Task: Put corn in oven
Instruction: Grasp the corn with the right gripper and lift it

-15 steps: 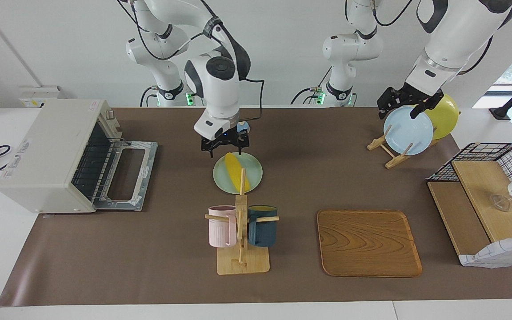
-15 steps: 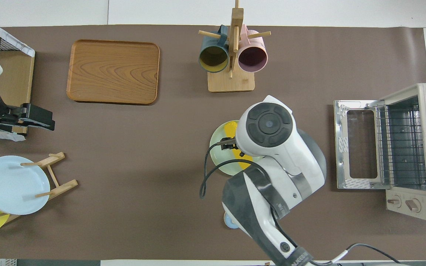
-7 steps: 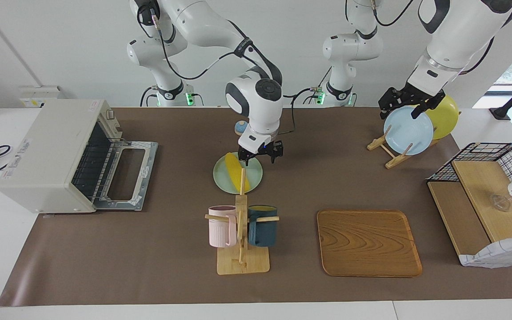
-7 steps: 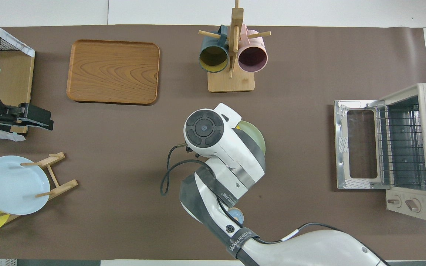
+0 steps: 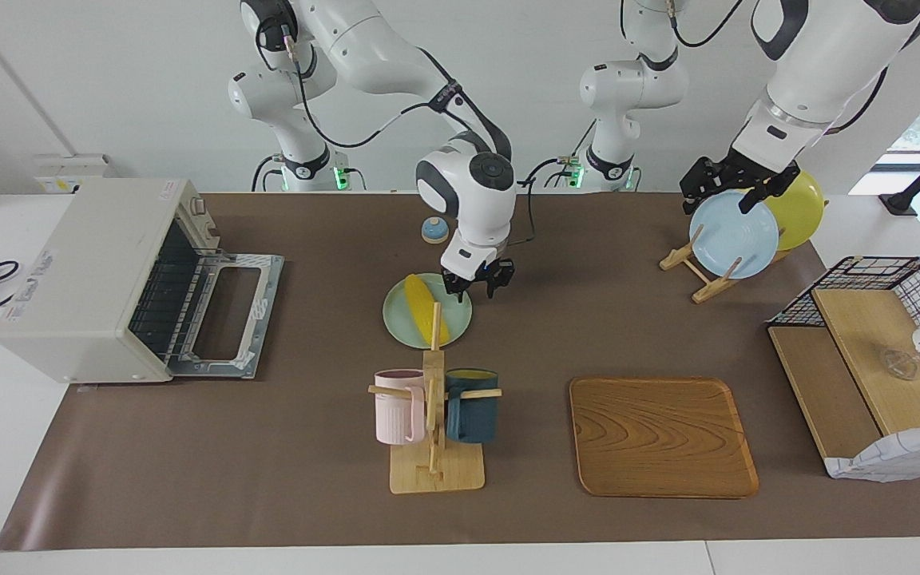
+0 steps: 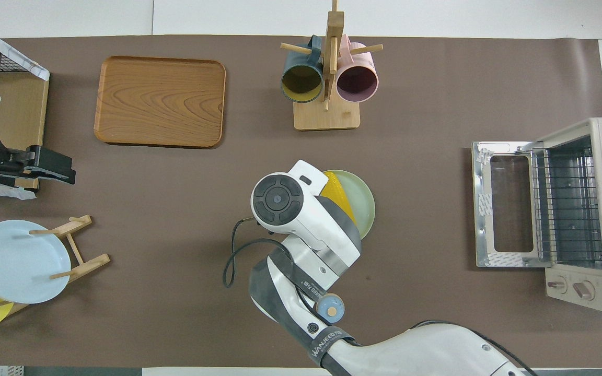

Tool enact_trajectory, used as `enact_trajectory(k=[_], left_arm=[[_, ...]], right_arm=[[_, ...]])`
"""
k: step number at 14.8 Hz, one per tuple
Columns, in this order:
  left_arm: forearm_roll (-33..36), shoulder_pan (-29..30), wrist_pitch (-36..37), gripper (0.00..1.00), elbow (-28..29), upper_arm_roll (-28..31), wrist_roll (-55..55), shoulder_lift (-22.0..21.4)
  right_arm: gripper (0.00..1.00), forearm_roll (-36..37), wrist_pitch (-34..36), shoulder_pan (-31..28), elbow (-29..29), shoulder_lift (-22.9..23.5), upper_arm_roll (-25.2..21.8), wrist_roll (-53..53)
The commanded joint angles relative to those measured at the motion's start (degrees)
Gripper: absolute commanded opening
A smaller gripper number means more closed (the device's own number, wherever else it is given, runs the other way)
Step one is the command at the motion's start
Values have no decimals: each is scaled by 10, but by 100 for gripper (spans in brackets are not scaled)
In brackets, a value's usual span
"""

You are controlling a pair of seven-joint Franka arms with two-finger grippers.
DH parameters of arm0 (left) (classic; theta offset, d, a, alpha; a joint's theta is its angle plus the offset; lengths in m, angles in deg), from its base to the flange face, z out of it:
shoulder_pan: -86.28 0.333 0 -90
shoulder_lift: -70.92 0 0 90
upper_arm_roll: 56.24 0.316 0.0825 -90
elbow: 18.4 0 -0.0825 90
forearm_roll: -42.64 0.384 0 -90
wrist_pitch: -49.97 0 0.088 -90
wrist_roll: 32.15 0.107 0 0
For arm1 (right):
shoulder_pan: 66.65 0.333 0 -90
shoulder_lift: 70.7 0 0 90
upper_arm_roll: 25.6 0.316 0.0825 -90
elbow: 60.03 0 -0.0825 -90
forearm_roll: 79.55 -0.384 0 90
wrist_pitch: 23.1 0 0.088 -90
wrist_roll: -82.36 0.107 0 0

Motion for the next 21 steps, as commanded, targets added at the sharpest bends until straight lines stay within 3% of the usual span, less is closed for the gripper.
enact_trajectory(k=[1, 5, 8, 9, 10, 11, 14, 18, 21], left_arm=[[-4, 8, 6, 100, 2, -6, -3, -8], [-4, 8, 6, 100, 2, -6, -3, -8], [-4, 8, 6, 100, 2, -6, -3, -8], [-4, 8, 6, 100, 2, -6, -3, -8], [-4, 8, 6, 100, 2, -6, -3, -8], [-4, 8, 6, 100, 2, -6, -3, -8], [-4, 8, 6, 100, 2, -6, -3, -8], [-4, 8, 6, 100, 2, -6, -3, -8], [-4, 8, 6, 100, 2, -6, -3, -8]], right_arm=[[59, 11, -22, -2, 33, -10, -2, 11], [40, 11, -20, -1, 44, -14, -2, 11], [33, 11, -20, 1, 57, -20, -2, 13], [23, 11, -21, 1, 64, -22, -2, 14], [4, 12, -20, 2, 65, -22, -2, 16], [0, 17, -16, 2, 65, -23, -2, 16], [0, 71, 27, 2, 47, -23, -2, 18], [0, 93, 145, -4, -21, -22, -4, 18], [0, 95, 178, -44, -16, -57, -8, 11]])
